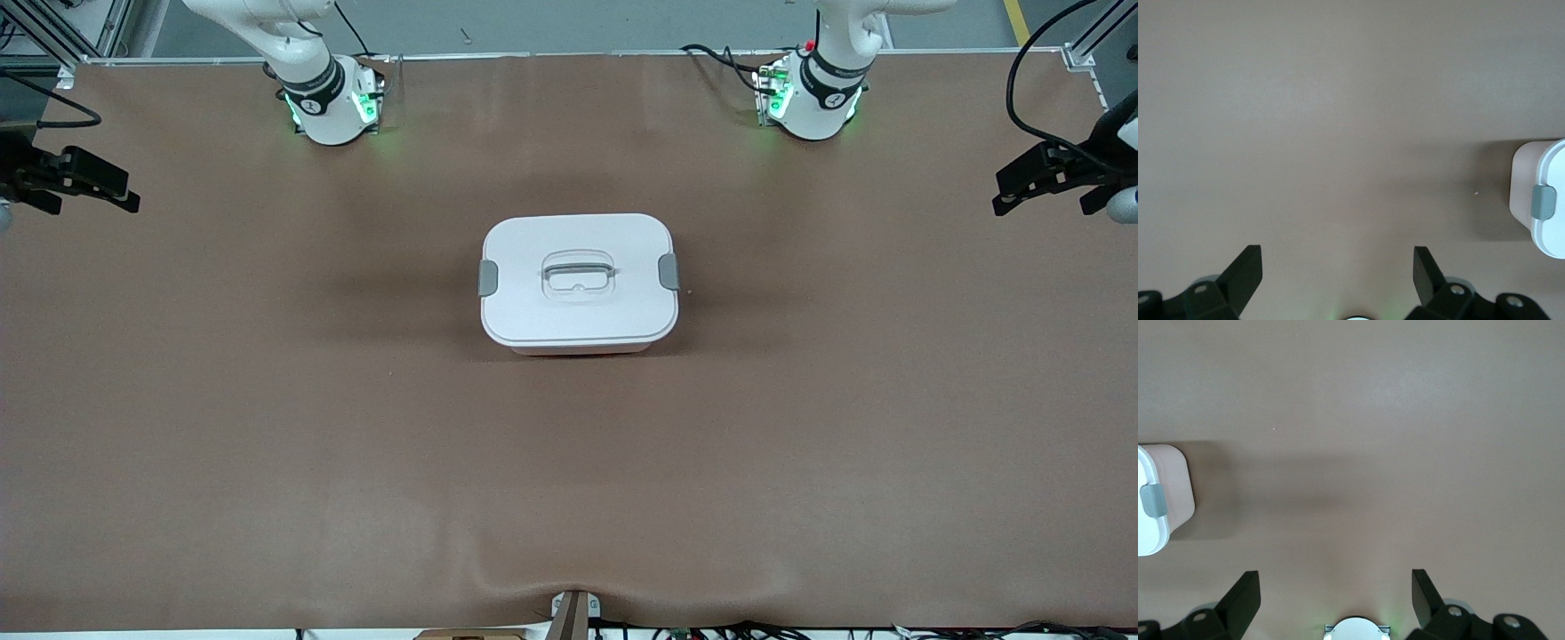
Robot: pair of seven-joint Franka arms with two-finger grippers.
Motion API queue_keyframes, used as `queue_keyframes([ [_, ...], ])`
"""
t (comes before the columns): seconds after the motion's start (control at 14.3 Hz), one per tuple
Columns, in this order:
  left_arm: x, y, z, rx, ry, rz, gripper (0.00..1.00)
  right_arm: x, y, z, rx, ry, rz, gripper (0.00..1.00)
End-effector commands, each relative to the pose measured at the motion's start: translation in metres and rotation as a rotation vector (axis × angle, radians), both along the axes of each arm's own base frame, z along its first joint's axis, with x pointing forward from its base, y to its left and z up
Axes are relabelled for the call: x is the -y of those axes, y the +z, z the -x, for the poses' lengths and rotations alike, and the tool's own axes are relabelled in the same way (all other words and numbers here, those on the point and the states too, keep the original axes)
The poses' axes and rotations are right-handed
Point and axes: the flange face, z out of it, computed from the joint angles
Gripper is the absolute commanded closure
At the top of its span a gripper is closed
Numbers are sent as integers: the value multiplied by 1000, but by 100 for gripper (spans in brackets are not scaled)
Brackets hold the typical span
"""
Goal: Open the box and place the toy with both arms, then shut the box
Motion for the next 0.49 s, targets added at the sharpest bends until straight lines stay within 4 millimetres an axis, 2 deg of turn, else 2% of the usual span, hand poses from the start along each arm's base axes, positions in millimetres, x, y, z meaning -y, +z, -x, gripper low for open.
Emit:
queue_keyframes([
  [0.0, 0, 2, -2, 9, -5, -14, 0, -2, 5, 1, 1, -20, 13, 0],
  [0.42, 0, 3, -1, 8, 68, -11, 0, -6, 3, 2, -14, -6, 12, 0],
])
